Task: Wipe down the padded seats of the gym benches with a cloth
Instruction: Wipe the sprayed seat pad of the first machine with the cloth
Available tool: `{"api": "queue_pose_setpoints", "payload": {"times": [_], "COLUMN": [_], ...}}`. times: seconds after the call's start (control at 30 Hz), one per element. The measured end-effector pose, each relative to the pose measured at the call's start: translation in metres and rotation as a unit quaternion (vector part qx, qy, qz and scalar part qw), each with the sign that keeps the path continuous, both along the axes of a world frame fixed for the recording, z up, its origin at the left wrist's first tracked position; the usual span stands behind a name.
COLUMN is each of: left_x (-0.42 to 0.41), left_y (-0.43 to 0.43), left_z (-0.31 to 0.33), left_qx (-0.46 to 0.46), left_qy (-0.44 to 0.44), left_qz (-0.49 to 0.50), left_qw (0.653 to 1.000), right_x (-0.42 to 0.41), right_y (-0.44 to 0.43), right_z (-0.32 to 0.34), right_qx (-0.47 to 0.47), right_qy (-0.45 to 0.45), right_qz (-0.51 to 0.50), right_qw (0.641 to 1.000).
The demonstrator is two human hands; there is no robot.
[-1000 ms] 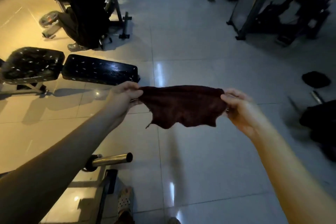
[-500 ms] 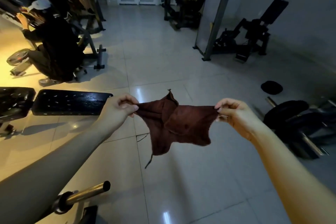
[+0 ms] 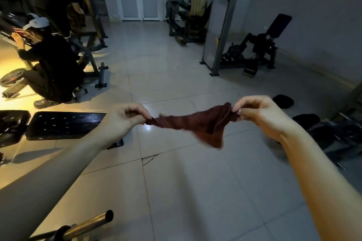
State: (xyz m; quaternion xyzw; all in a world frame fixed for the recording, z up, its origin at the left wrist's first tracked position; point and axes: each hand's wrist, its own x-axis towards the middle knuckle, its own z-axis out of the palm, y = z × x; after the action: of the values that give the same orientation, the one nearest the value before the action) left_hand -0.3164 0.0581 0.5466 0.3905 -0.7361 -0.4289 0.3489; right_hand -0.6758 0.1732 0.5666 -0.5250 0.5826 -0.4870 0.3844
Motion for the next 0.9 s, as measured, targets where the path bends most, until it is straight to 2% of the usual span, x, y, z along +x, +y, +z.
{"api": "queue_pose_setpoints", "payload": {"times": [0.13, 0.27, 0.33, 0.37, 0.47, 0.57, 0.67, 0.77, 0.9], "left_x": [-0.006, -0.001, 0.002, 0.002, 0.001, 0.006, 0.015, 0.021, 0.026], "left_y": [-0.004, -0.003, -0.003, -0.003, 0.002, 0.008, 0.014, 0.018, 0.019], "left_z": [0.010, 0.019, 0.019, 0.014, -0.016, -0.043, -0.051, -0.047, -0.037], "left_qx": [0.010, 0.017, 0.065, 0.091, 0.168, 0.219, 0.214, 0.168, 0.087], "left_qy": [0.067, 0.088, 0.130, 0.126, -0.009, -0.076, -0.058, -0.015, -0.007], "left_qz": [0.023, 0.017, 0.013, 0.011, 0.024, 0.051, 0.064, 0.068, 0.088], "left_qw": [0.997, 0.996, 0.989, 0.988, 0.985, 0.972, 0.973, 0.983, 0.992], "right_x": [-0.006, -0.007, -0.007, -0.008, -0.006, 0.003, 0.007, 0.013, 0.019], "right_y": [0.009, 0.025, 0.028, 0.025, 0.011, 0.007, 0.009, 0.007, 0.002], "right_z": [0.006, 0.022, 0.028, 0.025, -0.001, -0.018, -0.025, -0.030, -0.031], "right_qx": [0.000, 0.003, 0.001, 0.011, 0.083, 0.152, 0.165, 0.116, 0.058], "right_qy": [-0.051, -0.106, -0.131, -0.104, 0.027, 0.048, 0.051, 0.052, -0.034], "right_qz": [0.007, 0.054, 0.083, 0.072, 0.024, 0.050, 0.072, 0.059, 0.042], "right_qw": [0.999, 0.993, 0.988, 0.992, 0.996, 0.986, 0.982, 0.990, 0.997]}}
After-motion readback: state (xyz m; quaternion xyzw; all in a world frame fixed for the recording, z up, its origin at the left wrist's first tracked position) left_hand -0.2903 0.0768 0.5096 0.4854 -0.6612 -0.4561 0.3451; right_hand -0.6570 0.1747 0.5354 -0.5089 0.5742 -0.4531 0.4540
